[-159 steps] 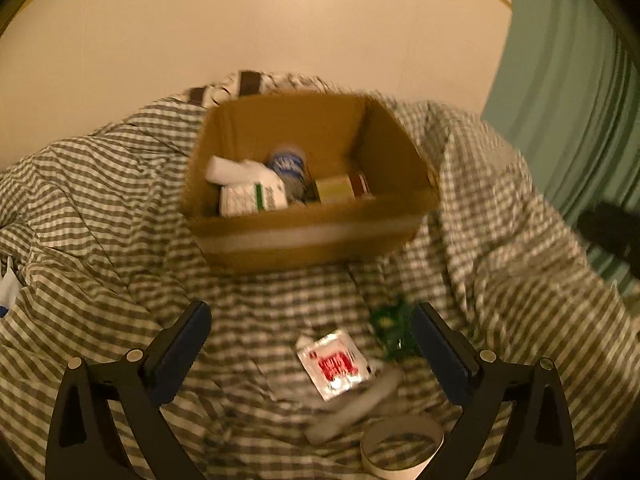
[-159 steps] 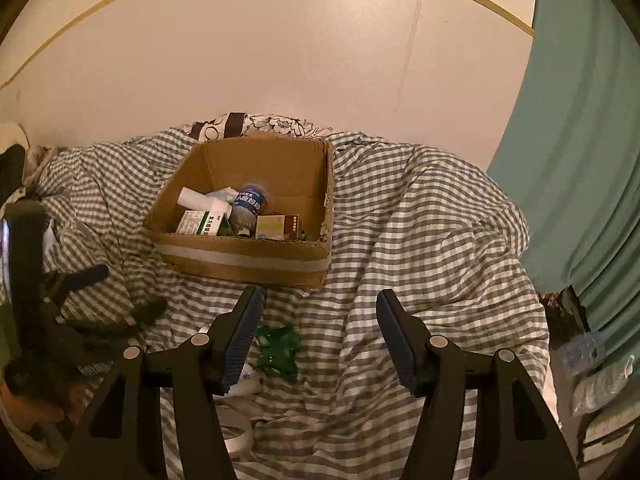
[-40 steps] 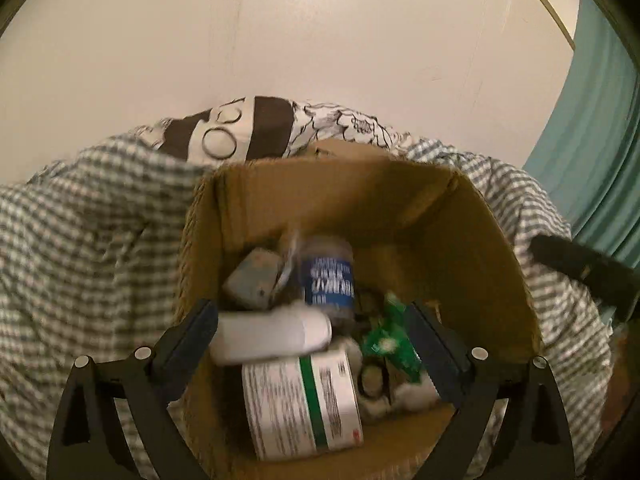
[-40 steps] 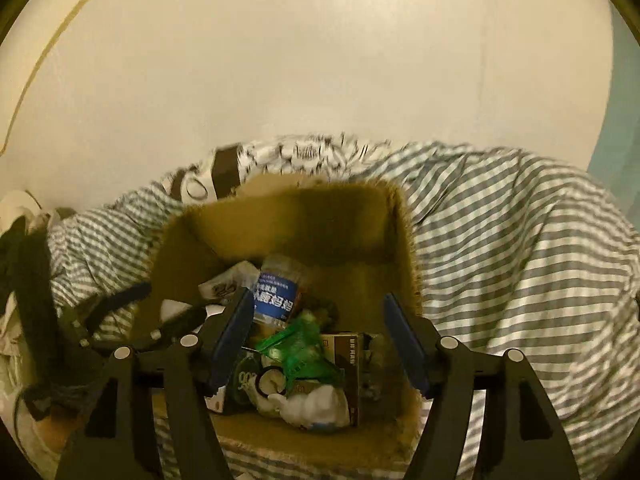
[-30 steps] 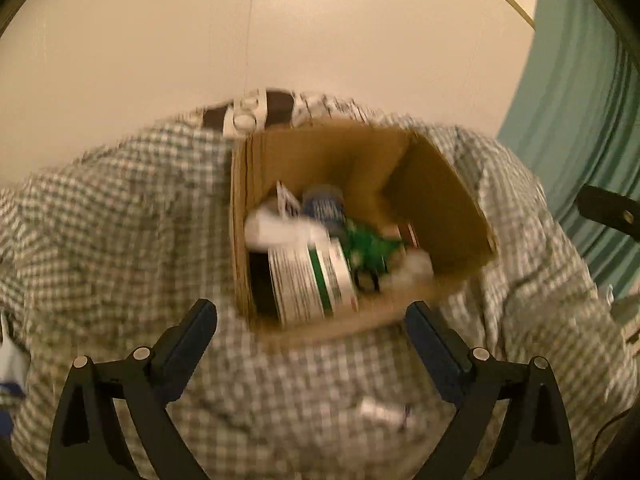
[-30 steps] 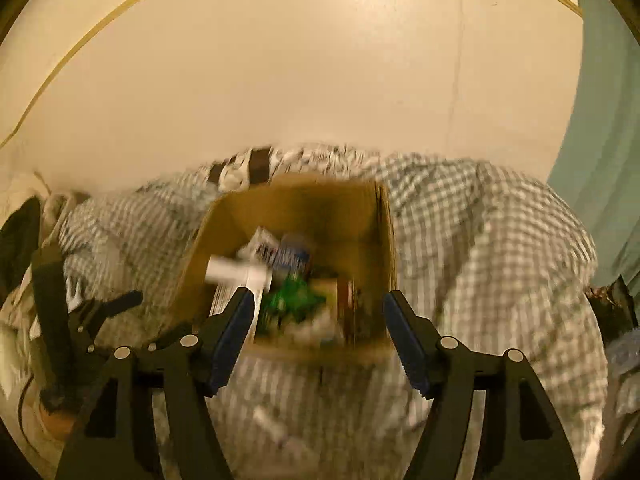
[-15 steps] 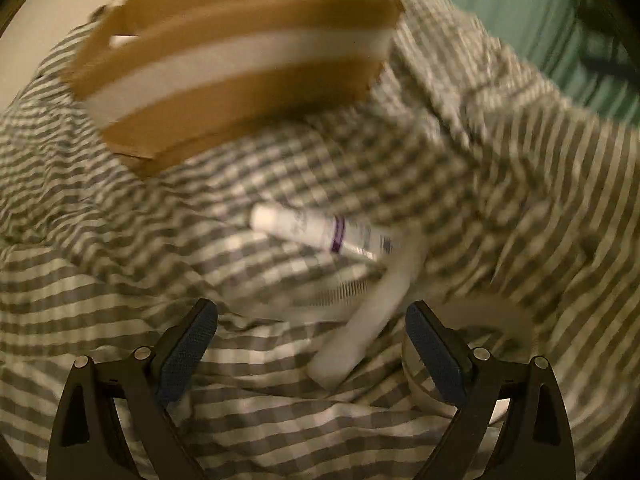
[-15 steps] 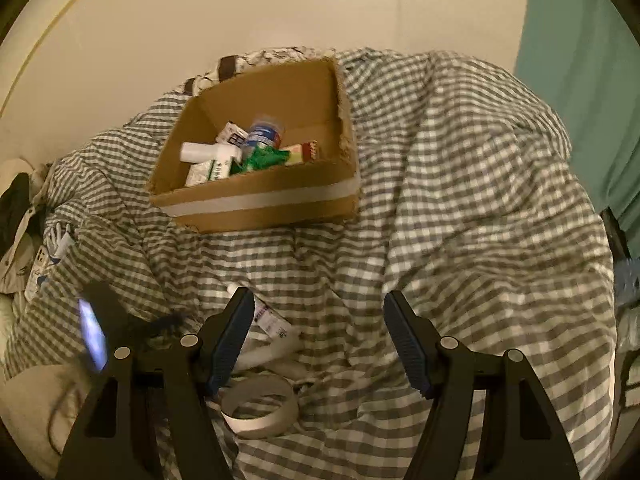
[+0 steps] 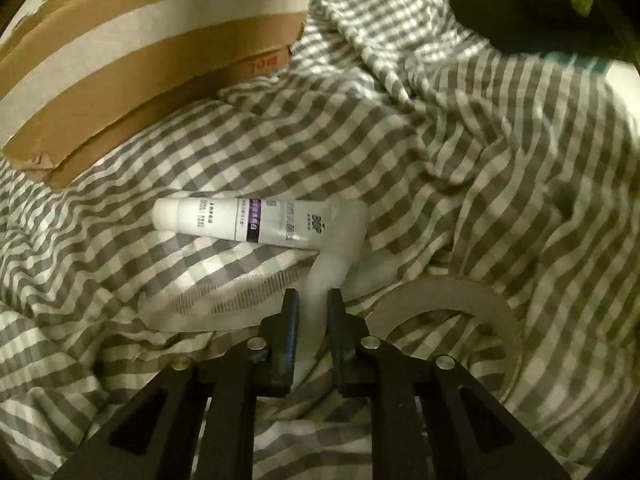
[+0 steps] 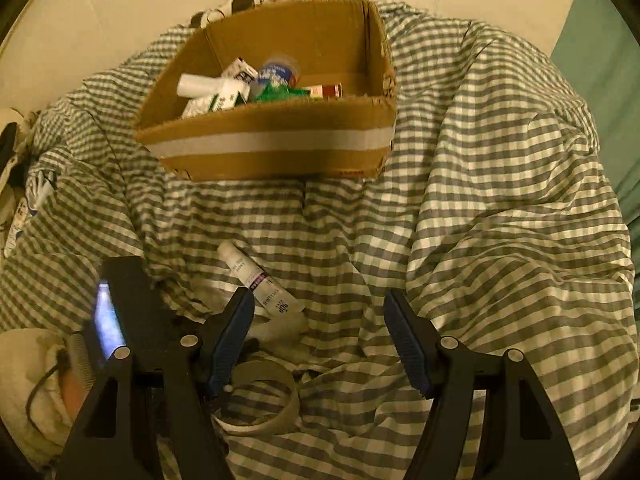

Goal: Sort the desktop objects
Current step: 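Grasp the white hose with the left tool while the right tool grasps the white tube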

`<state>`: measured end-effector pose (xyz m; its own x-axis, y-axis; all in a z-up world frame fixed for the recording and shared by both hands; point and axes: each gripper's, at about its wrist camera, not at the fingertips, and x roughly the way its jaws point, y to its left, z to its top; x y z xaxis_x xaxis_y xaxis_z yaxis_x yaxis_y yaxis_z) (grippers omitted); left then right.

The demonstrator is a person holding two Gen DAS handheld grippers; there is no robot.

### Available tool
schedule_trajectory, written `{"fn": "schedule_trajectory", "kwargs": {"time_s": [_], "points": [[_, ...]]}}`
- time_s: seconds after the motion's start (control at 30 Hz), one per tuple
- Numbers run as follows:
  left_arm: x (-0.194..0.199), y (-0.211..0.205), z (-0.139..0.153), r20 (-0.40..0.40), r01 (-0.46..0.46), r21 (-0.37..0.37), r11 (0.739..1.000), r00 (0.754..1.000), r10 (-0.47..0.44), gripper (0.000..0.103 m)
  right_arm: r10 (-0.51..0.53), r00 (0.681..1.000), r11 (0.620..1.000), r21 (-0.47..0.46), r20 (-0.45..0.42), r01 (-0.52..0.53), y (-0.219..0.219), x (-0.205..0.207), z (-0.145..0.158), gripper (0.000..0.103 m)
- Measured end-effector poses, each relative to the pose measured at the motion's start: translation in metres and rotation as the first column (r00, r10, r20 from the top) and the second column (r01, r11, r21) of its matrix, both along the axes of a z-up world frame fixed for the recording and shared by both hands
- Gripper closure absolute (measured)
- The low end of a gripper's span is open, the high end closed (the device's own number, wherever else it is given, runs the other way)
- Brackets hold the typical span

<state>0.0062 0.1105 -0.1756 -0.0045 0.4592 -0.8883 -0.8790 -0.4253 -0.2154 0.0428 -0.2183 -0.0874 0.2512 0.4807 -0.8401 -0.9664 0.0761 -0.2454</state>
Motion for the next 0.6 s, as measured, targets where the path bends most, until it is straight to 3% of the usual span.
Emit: {"fn": "schedule_trajectory", "kwargs": {"time_s": [0.2,0.27,0.43,0.6], "points": [[-0.043,-0.021,0.021,0.060,-0.177,0.071,0.982,0.983,0.173,0.090,-0.016,1.000,0.999,-0.031,0.011,0.016,0.013,0.006,-0.015,0.036],[-0.064,-0.033,0.029,0.063,-0.268,0.098,0.958,0.963,0.263,0.090,0.001,1.000,0.999,-0.034,0.022,-0.001,0.018,0.005,-0.020,0.036],[-0.103,-0.051,0.037,0.092,-0.383,0.133,0.914,0.923,0.373,0.090,0.131,0.989,0.990,-0.063,0.065,-0.127,0.035,-0.013,-0.052,0.036],[-0.120,-0.054,0.023,0.105,-0.447,0.090,0.890,0.893,0.438,0.090,0.251,0.965,0.961,-0.135,0.078,-0.239,0.058,-0.034,-0.098,0.036]]}}
